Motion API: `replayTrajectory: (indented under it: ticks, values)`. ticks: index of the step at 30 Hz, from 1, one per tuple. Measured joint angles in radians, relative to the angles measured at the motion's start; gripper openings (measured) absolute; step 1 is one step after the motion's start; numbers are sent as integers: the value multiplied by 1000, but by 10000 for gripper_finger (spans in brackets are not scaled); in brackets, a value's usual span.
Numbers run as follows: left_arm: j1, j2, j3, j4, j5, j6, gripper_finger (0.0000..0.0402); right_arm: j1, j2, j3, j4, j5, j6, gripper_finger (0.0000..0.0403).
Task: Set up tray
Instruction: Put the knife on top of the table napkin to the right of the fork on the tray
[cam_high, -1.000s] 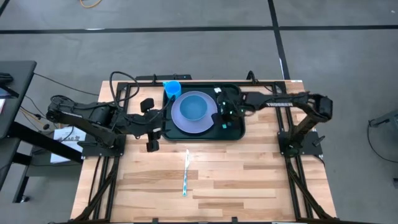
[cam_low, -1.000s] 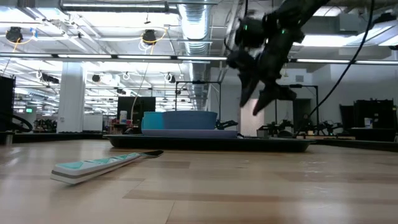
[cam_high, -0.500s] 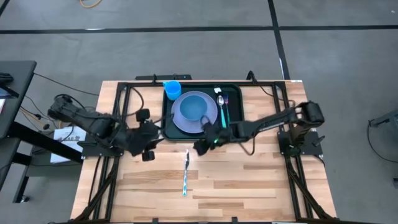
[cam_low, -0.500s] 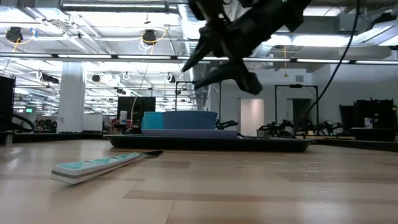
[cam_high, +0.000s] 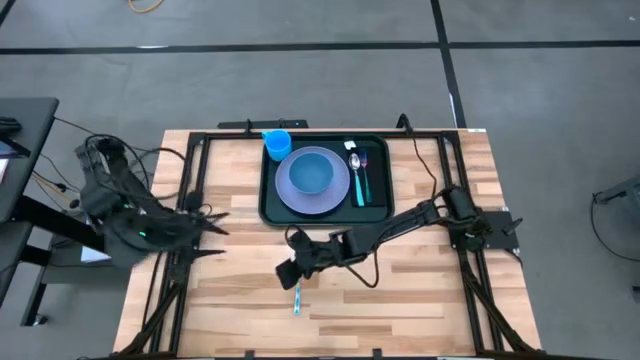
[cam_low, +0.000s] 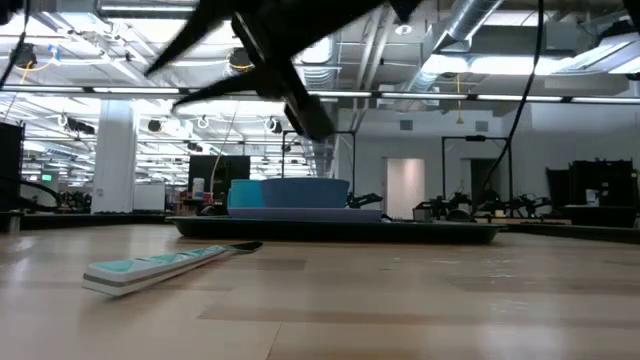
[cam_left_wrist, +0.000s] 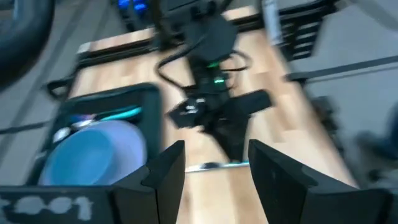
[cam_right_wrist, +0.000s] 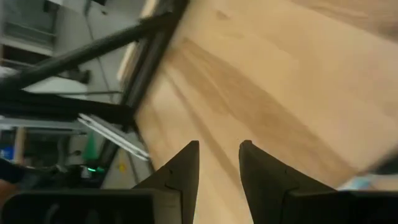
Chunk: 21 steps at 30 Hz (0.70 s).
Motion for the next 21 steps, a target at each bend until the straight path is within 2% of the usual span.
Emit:
replayTrajectory:
  ticks: [4, 11, 21]
  values:
    - [-102, -82, 0, 13, 14, 2, 167, 9, 34, 98, -56, -19, 65, 101]
    - [-275, -186, 0, 13, -40, 2, 167, 34, 54, 211, -428, 30, 297, 87]
    - [-402, -218, 0, -4, -123, 56, 167, 74, 76, 219, -408, 151, 436, 81]
